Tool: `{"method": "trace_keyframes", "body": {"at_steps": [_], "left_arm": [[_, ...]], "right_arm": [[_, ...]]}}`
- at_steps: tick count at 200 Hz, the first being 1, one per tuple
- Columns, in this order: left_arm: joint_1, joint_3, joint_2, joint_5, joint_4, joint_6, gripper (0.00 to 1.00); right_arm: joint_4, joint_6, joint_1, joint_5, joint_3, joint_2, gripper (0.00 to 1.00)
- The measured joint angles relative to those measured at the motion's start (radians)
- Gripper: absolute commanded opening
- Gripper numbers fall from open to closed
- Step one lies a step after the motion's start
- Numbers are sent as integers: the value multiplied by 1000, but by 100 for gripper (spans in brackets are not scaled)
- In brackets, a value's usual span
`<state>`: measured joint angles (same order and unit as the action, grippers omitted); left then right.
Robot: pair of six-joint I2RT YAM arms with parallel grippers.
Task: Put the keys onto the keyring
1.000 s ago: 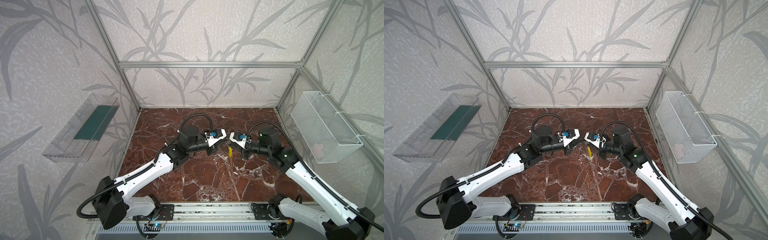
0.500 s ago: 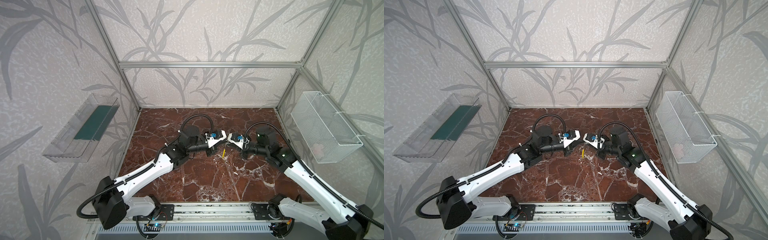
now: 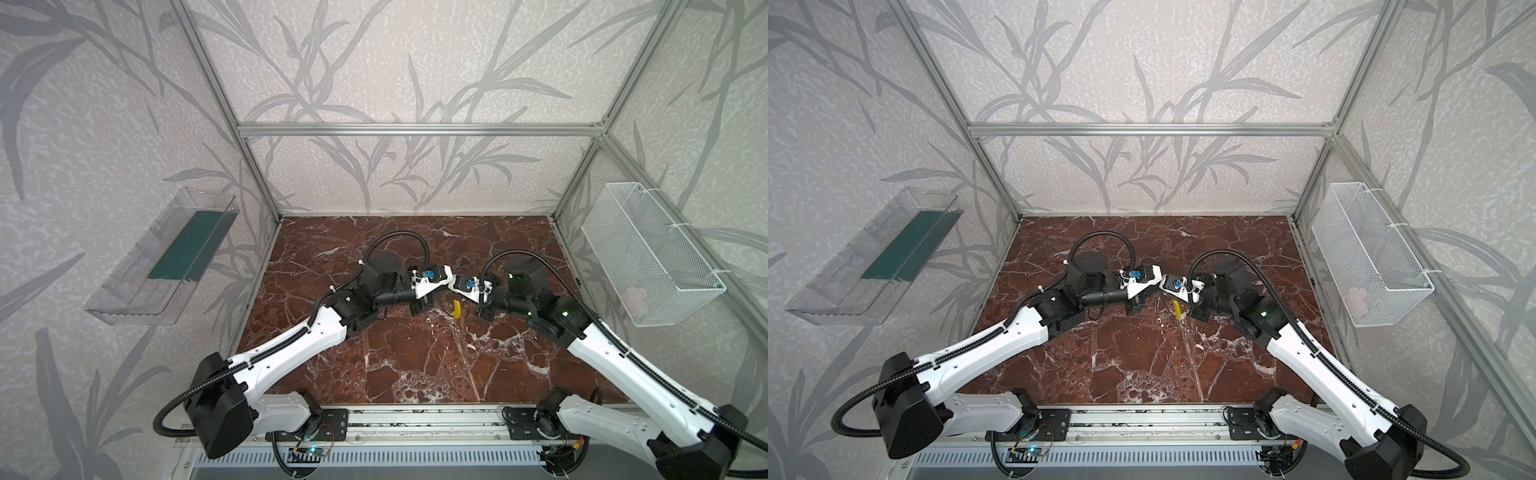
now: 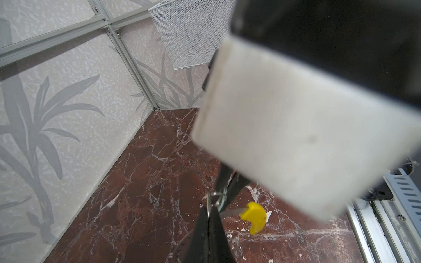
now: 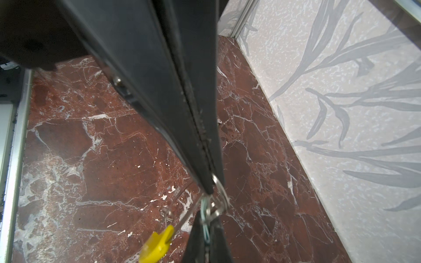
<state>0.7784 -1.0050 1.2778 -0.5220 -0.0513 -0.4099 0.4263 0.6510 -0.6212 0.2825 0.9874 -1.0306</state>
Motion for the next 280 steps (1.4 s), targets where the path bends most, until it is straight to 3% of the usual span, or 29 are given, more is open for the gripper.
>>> {"method": "trace_keyframes", "body": {"at_steps": [114, 133, 145, 207, 256, 280], "left_arm": [[-15, 18, -19, 31, 51, -9, 0], [-24, 43, -34, 33, 40, -4, 27], [-37, 75, -47, 39, 35, 13, 37], [-142, 262, -164, 114, 11, 98, 45], [-236, 322, -262, 302, -29, 157, 46], [-256, 323, -281, 387, -26, 159, 46]], "right_arm": [[42, 114, -73, -226, 48, -41, 0], [37, 124, -79, -230, 48, -49, 0], [37, 126, -80, -230, 48, -65, 0], [39, 124, -105, -206, 62, -294, 0], [-14, 130, -129, -131, 207, -528, 0], [-40, 153, -143, -100, 255, -567, 0]]}}
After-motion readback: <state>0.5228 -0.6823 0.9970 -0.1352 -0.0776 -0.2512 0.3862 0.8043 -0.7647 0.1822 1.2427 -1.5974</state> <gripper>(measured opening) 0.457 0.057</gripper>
